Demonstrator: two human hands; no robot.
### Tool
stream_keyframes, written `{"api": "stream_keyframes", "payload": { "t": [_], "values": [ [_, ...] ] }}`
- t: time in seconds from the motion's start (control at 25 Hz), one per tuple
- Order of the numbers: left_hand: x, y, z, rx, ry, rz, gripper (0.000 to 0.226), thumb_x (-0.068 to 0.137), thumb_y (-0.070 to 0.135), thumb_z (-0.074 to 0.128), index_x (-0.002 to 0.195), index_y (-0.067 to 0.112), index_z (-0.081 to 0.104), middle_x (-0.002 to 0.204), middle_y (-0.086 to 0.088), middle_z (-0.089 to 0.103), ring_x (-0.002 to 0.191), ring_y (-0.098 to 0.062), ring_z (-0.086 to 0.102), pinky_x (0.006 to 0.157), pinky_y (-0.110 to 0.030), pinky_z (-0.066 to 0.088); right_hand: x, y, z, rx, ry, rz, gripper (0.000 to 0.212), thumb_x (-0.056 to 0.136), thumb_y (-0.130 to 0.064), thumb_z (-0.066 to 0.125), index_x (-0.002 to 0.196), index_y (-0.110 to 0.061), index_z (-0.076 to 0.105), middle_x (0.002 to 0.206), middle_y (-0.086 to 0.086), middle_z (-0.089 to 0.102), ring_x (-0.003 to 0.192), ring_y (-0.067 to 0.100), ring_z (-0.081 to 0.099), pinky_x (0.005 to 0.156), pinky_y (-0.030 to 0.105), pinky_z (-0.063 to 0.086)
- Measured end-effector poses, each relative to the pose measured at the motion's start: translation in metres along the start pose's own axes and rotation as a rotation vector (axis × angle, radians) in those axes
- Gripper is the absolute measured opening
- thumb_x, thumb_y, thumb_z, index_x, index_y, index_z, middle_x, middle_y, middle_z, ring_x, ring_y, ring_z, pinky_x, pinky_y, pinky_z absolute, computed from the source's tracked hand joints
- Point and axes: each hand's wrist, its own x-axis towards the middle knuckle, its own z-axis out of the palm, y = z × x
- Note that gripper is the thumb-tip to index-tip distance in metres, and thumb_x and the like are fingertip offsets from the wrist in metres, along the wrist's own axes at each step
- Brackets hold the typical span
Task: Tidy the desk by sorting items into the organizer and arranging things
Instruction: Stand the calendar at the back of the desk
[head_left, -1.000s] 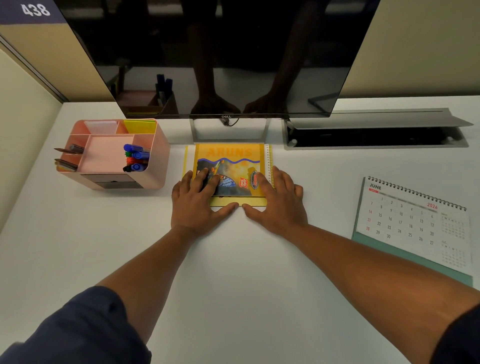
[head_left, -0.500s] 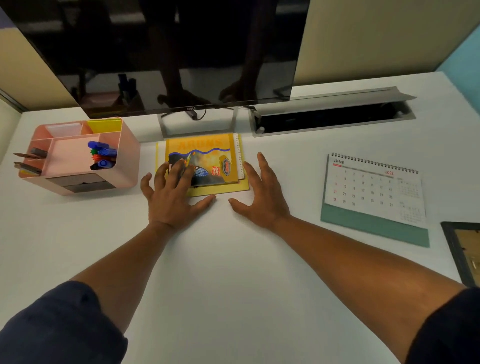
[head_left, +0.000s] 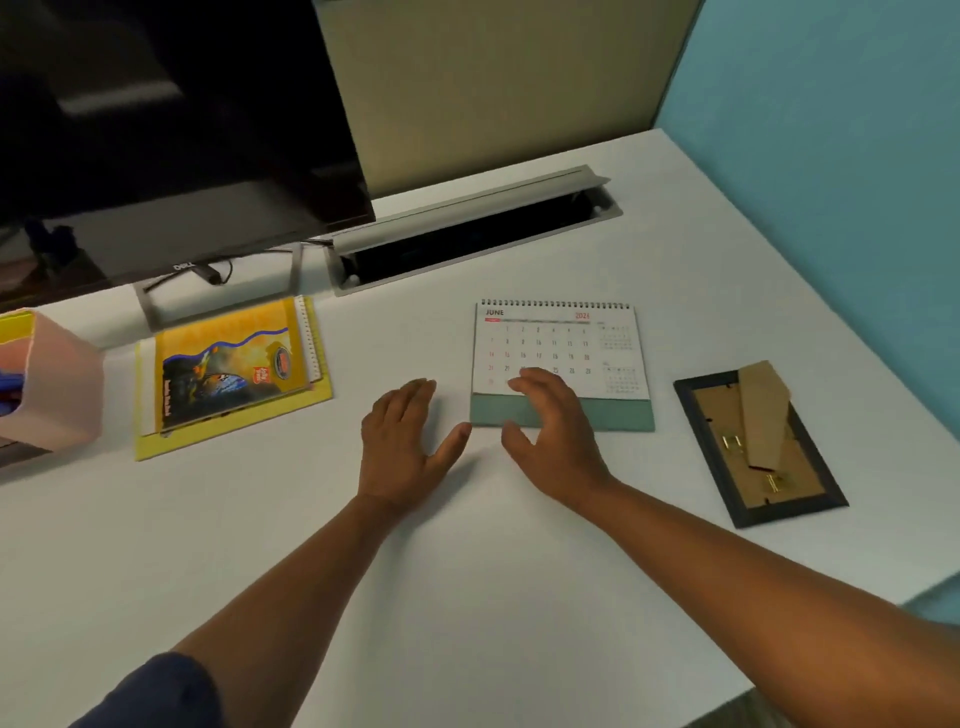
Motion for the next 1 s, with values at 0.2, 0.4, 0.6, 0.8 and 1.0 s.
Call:
{"api": "stream_keyframes", "payload": {
  "t": [0.2,0.4,0.6,0.8,1.0],
  "values": [
    [0.031,0.065,0.026,-0.195,-0.017,-0.098,0.049,0.093,0.071,0.040,0.102,0.024,0.052,0.106,0.006,0.064,0.097,-0.022,0.060,0.083,-0.042,0.053,0.017,0.059,-0.066,-0.076,0.074,0.319,0.063,0.082,-0.029,0.069,0.139,-0.014,0.047,0.150,0.006,0.040,0.134,0.029,0.035,0.108,0.050,0.041],
    [0.047,0.109,0.016,-0.459,-0.024,-0.348,0.050,0.098,0.060,0.043,0.090,0.013,0.057,0.094,0.007,0.068,0.084,-0.016,0.063,0.068,-0.033,0.050,0.024,0.083,-0.095,0.077,-0.035,0.424,0.050,0.082,-0.029,0.066,0.127,-0.014,0.051,0.126,0.004,0.049,0.117,0.025,0.047,0.092,0.042,0.053],
    [0.063,0.131,0.007,-0.667,-0.032,-0.693,0.052,0.098,0.056,0.039,0.088,0.011,0.063,0.097,-0.008,0.068,0.088,-0.028,0.060,0.073,-0.036,0.043,0.027,0.081,-0.108,0.412,-0.069,0.541,0.026,0.086,-0.019,0.061,0.112,-0.016,0.055,0.123,-0.008,0.061,0.104,0.014,0.060,0.063,0.015,0.045],
    [0.068,0.129,0.000,-0.726,-0.020,-0.832,0.040,0.090,0.050,0.050,0.089,0.012,0.060,0.107,-0.014,0.069,0.091,-0.026,0.060,0.072,-0.037,0.042,0.026,0.078,-0.121,0.466,-0.053,0.596,0.035,0.090,-0.014,0.059,0.124,-0.010,0.054,0.122,-0.008,0.064,0.100,0.014,0.062,0.058,0.014,0.042],
    [0.062,0.116,-0.024,-0.912,-0.159,-0.880,0.037,0.089,0.043,0.064,0.117,0.018,0.065,0.121,-0.004,0.069,0.109,-0.029,0.064,0.099,-0.048,0.053,0.025,0.076,-0.131,0.552,-0.001,0.670,0.017,0.088,-0.018,0.061,0.084,-0.013,0.045,0.101,0.005,0.067,0.080,0.017,0.052,0.062,0.028,0.037]
  ]
}}
